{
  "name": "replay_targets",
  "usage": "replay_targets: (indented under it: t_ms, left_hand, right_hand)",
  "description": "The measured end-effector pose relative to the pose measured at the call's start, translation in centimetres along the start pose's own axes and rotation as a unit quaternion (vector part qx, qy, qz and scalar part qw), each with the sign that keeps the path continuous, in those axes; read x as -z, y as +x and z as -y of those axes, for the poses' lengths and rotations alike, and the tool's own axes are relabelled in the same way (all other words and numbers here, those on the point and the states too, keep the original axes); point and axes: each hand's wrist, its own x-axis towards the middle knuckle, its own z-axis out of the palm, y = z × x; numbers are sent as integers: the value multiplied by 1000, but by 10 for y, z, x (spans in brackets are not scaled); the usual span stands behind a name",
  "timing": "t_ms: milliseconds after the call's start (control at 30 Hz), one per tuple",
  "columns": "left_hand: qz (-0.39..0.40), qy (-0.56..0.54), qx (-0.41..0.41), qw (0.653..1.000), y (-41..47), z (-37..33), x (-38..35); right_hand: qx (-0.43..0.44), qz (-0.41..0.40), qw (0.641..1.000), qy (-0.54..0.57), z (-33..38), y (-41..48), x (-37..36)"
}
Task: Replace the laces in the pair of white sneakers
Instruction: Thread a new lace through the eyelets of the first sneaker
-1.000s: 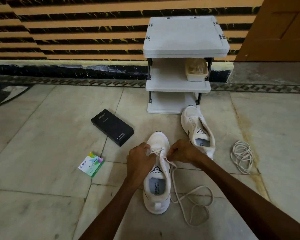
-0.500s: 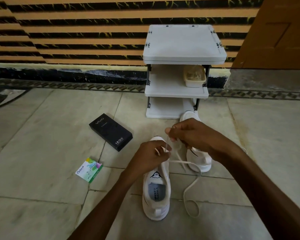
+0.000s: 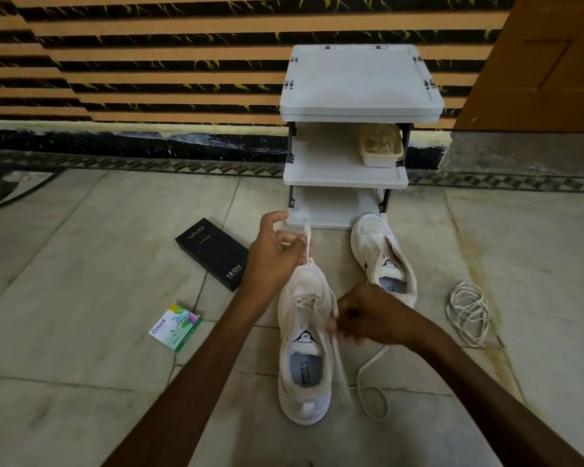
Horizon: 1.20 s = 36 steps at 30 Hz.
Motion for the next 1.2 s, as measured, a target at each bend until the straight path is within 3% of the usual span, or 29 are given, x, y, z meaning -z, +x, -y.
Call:
replay_targets:
  t_ms: [100,233,400,733,800,867,933,1067,1133,1200]
  left_hand:
    - [104,-44,79,990,-15,22,-6]
    - [184,-4,137,973,-35,44,-10]
    - [205,-10,127,970,-35,49,-1]
    - [169,-65,165,969,-25,52,9]
    - [140,-47,162,976,-25,56,11]
    - [113,25,128,985,-23,63,13]
    - [99,81,100,987,-20,67,14]
    - [112,158,56,979,-15,64,16]
    - [114,177,26,977,-15,61,16]
    - [120,172,7,978,-14,58,16]
  right_hand:
    - [11,-93,956,279,6,6,-2]
    - [-10,-194,887,419,10,19,1]
    - [-44,-228,848,476,6,26,0]
    - [-87,-248,827,497,-2,37,-3]
    - [-140,-245,861,422,-6,40,-3]
    - [-219,-211,937,173,-7,41,-2]
    - [-224,-229,947,11,-1,42,-4]
    - [-98,-399,909,-73,12,41,-16]
    - [-49,-392,914,-89,14,44,-16]
    - [-4,-303,951,-60,15,48,-17]
